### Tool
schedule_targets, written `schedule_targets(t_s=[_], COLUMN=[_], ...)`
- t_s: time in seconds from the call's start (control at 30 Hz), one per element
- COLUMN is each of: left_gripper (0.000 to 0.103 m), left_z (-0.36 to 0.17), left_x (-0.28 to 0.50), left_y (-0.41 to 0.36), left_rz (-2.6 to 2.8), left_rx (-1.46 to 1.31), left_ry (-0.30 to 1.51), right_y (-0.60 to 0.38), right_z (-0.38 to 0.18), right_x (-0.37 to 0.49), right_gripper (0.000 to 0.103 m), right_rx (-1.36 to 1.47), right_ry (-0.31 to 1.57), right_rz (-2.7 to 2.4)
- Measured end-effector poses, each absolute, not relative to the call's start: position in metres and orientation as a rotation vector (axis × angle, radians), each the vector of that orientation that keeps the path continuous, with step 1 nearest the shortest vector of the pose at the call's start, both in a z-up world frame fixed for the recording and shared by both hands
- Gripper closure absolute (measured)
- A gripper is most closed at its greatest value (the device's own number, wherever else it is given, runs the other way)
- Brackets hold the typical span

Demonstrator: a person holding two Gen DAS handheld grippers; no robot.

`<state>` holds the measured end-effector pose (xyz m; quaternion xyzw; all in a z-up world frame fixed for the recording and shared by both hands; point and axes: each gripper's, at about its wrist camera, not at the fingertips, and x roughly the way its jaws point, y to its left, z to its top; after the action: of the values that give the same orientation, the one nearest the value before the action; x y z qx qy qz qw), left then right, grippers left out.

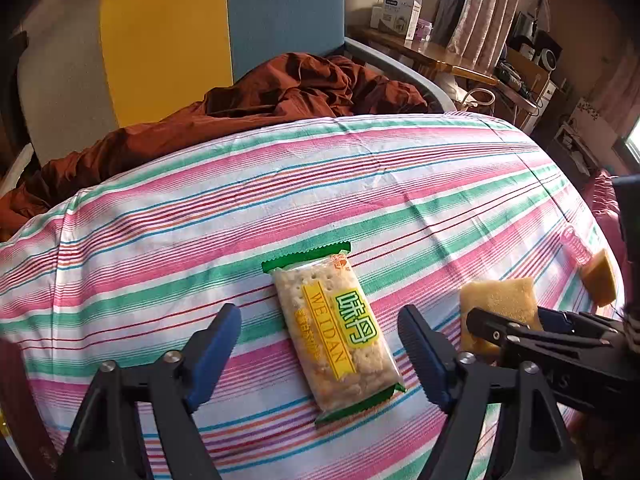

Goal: Organize objects
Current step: 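Grasp the WEIDAN cracker packet with the left tool, then carry the cracker packet into the gold tray with the left tool and release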

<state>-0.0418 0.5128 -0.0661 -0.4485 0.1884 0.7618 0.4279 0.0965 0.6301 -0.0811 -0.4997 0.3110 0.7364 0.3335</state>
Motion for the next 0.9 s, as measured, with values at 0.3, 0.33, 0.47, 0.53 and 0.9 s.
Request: schedule_targets(t_s=[0.3,0.33,0.47,0.53,0.9], left_gripper=[0.04,0.047,0.055,0.055,0.055], left_z=[-0.096,-0.095,-0.092,-0.091,-0.092], left_x=[-0.042,-0.042,-0.041,-0.034,0.009], left_y=[0.536,0.532,0.505,0.483,0.36], left_rz=[1.93,1.934,1.946,1.962,2.105], left_rx=[-1.144,-1.137,-1.132,-1.115,-1.079], left_ry=[0.591,0.582,0.56,0.556,0.416], right_y=[0.63,0.63,0.628,0.623,0.568], right_z=[-0.079,-0.079,-0.075,-0.073,-0.07], right_x=[0.097,0.097,0.096,0.092,0.06], right_gripper=[0.039,0.039,0.039,0.04,0.041], right_rx=[-1.317,-1.318,-1.322,-1.33,-1.484], right_ry=[0.784,0.782,0.746,0.724,0.709], right_rz=[1.924,1.926,1.941,1.978,2.317])
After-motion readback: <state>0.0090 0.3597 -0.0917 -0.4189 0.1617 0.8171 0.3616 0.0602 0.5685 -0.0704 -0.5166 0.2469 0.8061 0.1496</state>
